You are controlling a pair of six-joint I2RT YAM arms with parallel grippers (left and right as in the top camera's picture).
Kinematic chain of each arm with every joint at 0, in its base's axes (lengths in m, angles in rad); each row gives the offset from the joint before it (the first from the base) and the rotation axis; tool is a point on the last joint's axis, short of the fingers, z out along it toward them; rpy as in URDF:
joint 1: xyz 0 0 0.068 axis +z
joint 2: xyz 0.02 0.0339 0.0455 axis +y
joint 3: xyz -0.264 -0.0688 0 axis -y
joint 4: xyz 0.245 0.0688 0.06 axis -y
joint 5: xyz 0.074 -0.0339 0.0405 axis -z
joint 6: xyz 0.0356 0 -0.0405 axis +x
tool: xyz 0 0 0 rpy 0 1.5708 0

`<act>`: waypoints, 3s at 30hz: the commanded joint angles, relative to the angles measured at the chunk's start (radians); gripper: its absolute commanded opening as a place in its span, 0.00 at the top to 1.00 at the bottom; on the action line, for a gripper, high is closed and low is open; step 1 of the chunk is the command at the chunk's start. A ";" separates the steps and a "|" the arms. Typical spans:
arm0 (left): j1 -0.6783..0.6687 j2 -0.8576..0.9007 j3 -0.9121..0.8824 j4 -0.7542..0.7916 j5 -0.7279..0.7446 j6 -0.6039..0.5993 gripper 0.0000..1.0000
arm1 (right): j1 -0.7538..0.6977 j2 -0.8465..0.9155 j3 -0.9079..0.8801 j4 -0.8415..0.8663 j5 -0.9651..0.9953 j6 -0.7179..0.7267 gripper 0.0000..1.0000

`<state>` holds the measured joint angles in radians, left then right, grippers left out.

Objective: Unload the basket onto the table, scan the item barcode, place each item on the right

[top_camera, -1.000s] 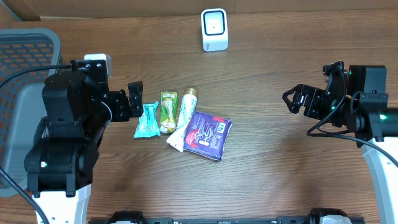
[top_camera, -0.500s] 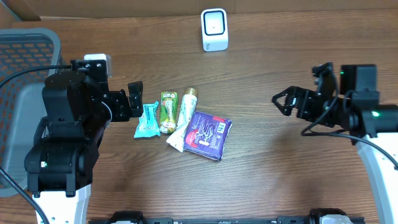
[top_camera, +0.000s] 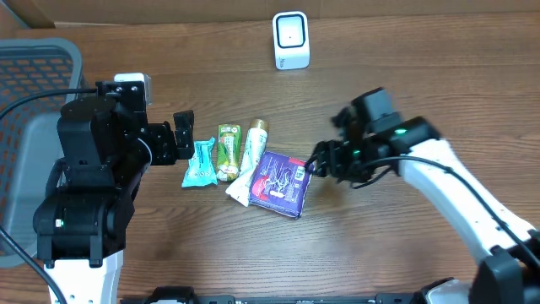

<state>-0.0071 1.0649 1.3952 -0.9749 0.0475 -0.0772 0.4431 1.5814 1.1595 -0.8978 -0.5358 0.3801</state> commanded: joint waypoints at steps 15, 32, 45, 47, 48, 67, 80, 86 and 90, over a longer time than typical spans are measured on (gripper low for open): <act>0.000 -0.005 0.015 -0.002 -0.003 0.011 0.00 | 0.417 0.055 0.017 0.217 0.375 0.514 0.70; 0.000 -0.005 0.015 -0.001 -0.003 0.011 0.00 | 0.459 0.200 0.017 0.261 0.277 0.518 0.76; 0.000 -0.005 0.015 -0.002 -0.003 0.011 0.00 | 0.249 0.193 0.018 0.009 0.315 0.520 0.84; 0.000 -0.005 0.015 -0.002 -0.003 0.011 0.00 | 0.218 0.190 0.020 0.009 0.319 0.477 0.84; 0.000 -0.005 0.015 -0.001 -0.003 0.011 0.01 | 0.197 0.186 0.022 0.010 0.318 0.452 0.84; 0.000 -0.005 0.015 -0.001 -0.003 0.011 0.00 | -0.076 0.178 0.041 0.054 0.011 0.213 0.64; 0.000 -0.005 0.015 -0.001 -0.003 0.011 0.00 | -0.059 0.182 0.039 0.051 0.015 0.262 0.26; 0.000 -0.005 0.015 -0.002 -0.003 0.011 0.00 | -0.014 0.182 0.038 0.058 0.125 0.362 0.25; 0.000 -0.005 0.015 -0.002 -0.003 0.011 0.00 | 0.016 0.182 0.038 0.059 0.189 0.422 0.25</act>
<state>-0.0071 1.0649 1.3952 -0.9768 0.0475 -0.0750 0.4374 1.7832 1.1736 -0.8417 -0.4297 0.7269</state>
